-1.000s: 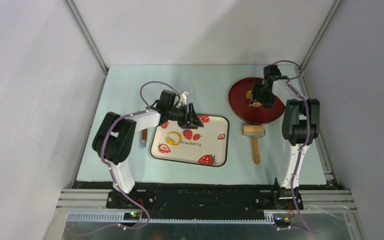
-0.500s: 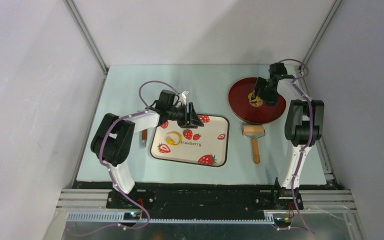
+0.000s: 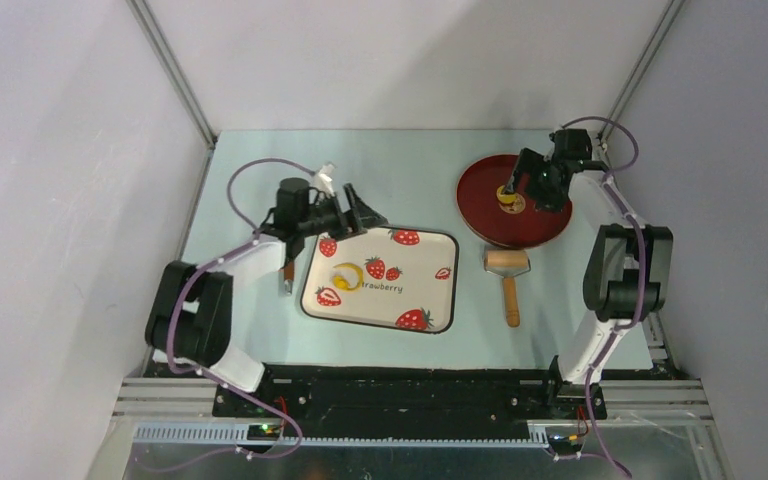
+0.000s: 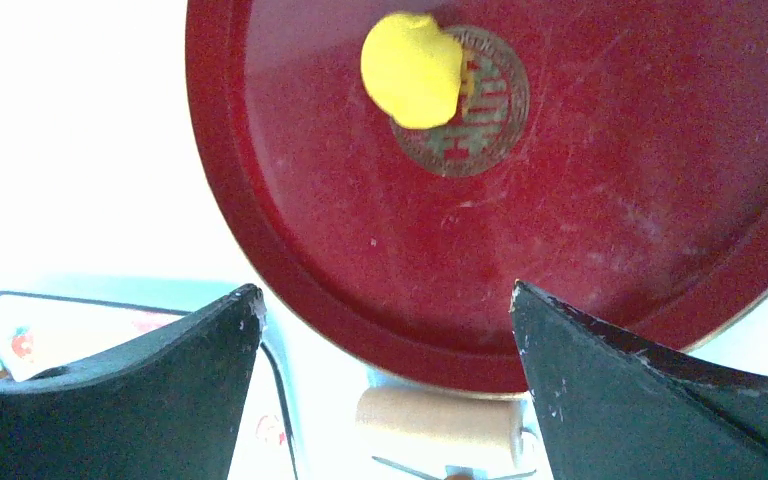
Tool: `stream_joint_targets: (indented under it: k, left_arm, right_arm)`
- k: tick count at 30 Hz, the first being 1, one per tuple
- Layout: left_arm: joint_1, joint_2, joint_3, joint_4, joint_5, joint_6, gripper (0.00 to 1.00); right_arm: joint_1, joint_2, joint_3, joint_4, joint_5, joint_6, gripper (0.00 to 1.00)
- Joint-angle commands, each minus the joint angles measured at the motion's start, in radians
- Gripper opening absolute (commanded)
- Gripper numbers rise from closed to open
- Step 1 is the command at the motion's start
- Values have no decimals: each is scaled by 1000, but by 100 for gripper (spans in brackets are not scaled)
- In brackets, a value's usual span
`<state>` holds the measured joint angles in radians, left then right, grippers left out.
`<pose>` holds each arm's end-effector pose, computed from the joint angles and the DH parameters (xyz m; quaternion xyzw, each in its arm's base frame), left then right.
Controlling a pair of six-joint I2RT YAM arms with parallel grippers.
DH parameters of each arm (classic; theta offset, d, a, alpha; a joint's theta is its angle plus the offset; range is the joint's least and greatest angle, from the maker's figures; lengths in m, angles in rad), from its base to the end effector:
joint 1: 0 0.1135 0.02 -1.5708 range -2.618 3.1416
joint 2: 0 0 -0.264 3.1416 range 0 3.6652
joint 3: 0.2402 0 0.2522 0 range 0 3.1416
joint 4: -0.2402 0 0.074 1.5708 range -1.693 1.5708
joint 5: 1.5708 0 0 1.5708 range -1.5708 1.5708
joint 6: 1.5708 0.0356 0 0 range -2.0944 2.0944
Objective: Roll out the dumpling wrappers from the dough
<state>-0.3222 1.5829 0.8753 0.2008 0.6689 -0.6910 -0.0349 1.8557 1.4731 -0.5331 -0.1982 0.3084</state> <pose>0.3131 -0.1278 0.2144 0.0144 0.8308 -0.4798 0.2817 0.4102 -0.0073 0.2447 0.1296 0.9338 0.1364 0.3044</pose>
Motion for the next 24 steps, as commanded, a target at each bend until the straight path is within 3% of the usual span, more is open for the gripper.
stream_joint_targets:
  k: [1, 6, 10, 11, 15, 19, 24]
  left_arm:
    - [114, -144, -89, 213, -42, -114, 99]
    - [256, -342, -226, 276, -87, -167, 100]
    - [384, -560, -321, 244, -157, -106, 100]
    - [401, -598, -324, 171, -202, -46, 100]
    - [408, -792, -292, -89, -327, 192, 100]
    - [407, -959, -286, -255, -449, 326, 100]
    - [407, -1055, -333, -307, -537, 408, 100]
  right_arm:
    - [-13, -159, -107, 68, -50, 26, 99]
    - [-17, -354, -274, 96, -72, 44, 99]
    - [-16, -539, -398, 112, -67, 58, 99]
    - [-16, -571, -420, 113, -65, 60, 100]
    - [-14, -776, -529, 101, -37, 60, 99]
    - [-13, -984, -607, 51, 21, 57, 99]
    - [-13, -1146, -710, 27, 60, 52, 99]
